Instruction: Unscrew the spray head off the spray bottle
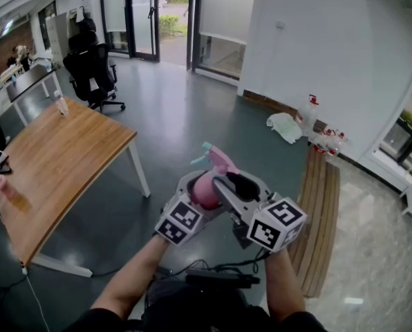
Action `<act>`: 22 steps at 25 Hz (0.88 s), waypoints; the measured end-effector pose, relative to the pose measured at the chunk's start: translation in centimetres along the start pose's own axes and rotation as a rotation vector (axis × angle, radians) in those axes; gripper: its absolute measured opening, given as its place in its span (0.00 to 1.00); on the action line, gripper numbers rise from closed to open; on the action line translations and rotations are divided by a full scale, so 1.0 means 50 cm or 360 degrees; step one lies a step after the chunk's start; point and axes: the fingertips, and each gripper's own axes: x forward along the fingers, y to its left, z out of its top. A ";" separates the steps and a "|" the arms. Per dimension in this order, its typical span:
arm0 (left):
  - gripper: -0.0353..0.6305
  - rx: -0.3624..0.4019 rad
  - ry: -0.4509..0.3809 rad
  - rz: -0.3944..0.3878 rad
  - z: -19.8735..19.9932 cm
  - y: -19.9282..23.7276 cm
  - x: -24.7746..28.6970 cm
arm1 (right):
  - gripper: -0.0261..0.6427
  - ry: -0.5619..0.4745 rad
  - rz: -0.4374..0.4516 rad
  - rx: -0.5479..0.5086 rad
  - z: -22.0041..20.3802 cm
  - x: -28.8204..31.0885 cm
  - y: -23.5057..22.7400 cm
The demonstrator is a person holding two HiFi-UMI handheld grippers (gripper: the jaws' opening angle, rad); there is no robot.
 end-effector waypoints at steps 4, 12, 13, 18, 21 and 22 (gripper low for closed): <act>0.72 0.0020 0.0014 0.0027 -0.007 -0.004 0.004 | 0.32 0.0002 -0.0013 0.0000 -0.005 0.002 0.001; 0.72 0.0033 0.0004 -0.0092 -0.004 -0.016 -0.002 | 0.24 0.0029 0.0051 -0.0074 -0.004 -0.002 0.005; 0.72 0.0033 0.0000 -0.0137 -0.003 -0.022 -0.005 | 0.24 0.0033 0.0080 -0.0079 -0.003 -0.005 0.008; 0.72 0.0026 -0.0049 -0.0428 0.009 -0.056 -0.024 | 0.24 0.0051 0.0270 -0.0120 0.000 -0.016 0.027; 0.72 0.0020 -0.0091 -0.0594 0.018 -0.077 -0.037 | 0.24 0.0066 0.0410 -0.0158 0.003 -0.025 0.040; 0.72 0.0018 -0.0101 -0.0647 0.020 -0.085 -0.041 | 0.24 0.0074 0.0454 -0.0171 0.003 -0.029 0.045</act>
